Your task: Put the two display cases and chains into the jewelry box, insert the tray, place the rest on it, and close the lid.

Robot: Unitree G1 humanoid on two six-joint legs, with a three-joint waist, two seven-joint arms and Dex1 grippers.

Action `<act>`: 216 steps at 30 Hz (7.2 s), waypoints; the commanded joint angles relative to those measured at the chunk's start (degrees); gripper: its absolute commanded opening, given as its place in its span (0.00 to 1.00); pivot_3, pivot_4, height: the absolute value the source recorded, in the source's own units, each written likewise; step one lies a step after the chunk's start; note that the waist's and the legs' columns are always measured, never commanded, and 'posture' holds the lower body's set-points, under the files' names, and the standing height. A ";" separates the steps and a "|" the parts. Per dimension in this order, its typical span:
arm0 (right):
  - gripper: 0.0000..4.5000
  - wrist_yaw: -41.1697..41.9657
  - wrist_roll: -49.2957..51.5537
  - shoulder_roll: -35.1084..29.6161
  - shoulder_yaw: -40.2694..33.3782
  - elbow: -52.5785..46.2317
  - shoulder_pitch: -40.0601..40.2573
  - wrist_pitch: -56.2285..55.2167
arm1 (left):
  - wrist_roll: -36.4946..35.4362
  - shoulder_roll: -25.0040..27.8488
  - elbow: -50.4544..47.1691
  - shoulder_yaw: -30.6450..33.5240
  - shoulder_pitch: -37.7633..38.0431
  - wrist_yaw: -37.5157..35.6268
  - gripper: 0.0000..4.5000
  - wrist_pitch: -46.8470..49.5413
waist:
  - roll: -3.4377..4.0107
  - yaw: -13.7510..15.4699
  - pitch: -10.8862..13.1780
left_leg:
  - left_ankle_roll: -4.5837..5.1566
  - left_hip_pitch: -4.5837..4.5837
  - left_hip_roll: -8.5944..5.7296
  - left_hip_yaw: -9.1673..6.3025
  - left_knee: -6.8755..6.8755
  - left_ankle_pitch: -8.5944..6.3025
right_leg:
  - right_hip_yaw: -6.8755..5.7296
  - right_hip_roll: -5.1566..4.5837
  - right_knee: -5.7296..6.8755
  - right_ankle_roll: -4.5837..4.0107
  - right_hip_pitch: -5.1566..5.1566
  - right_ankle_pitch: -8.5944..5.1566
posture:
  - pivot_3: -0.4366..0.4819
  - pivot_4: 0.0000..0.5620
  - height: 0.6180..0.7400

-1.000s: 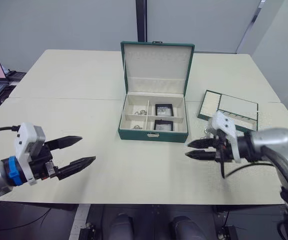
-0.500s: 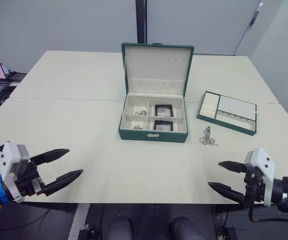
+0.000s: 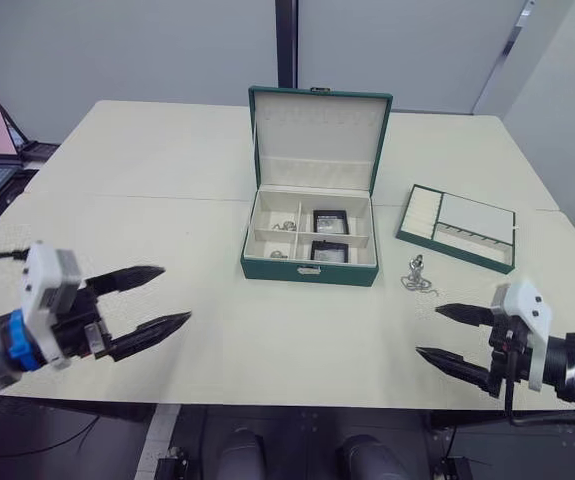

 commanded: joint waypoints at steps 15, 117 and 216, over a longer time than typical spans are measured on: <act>0.99 -1.86 -1.26 -12.25 9.71 20.67 -19.75 0.53 | -2.85 0.65 2.84 -4.57 -7.17 -3.21 1.00 0.20 | 0.12 -0.03 0.08 | 0.00 -0.03 0.03 0.10 0.02 0.00 | 0.11 0.02 0.01 0.00 0.11 0.00 | 0.48 0.27 1.00; 0.00 23.67 -28.93 2.36 52.63 37.98 -72.84 -1.67 | 0.10 -0.53 6.09 4.28 -1.57 -3.47 1.00 -1.66 | 1.00 -1.43 0.64 | -0.01 -0.03 0.09 0.24 0.08 0.01 | 0.12 -0.03 0.10 0.00 -0.07 0.01 | 0.48 0.27 1.00; 0.00 -1.68 -28.14 28.82 32.92 74.16 -65.61 -31.36 | -1.74 1.87 7.01 8.05 -2.74 -2.89 1.00 -0.75 | 0.72 -1.98 0.57 | -0.17 -0.06 0.11 0.21 -0.06 0.10 | 0.07 -0.01 0.10 0.00 -0.06 0.01 | 0.48 0.27 1.00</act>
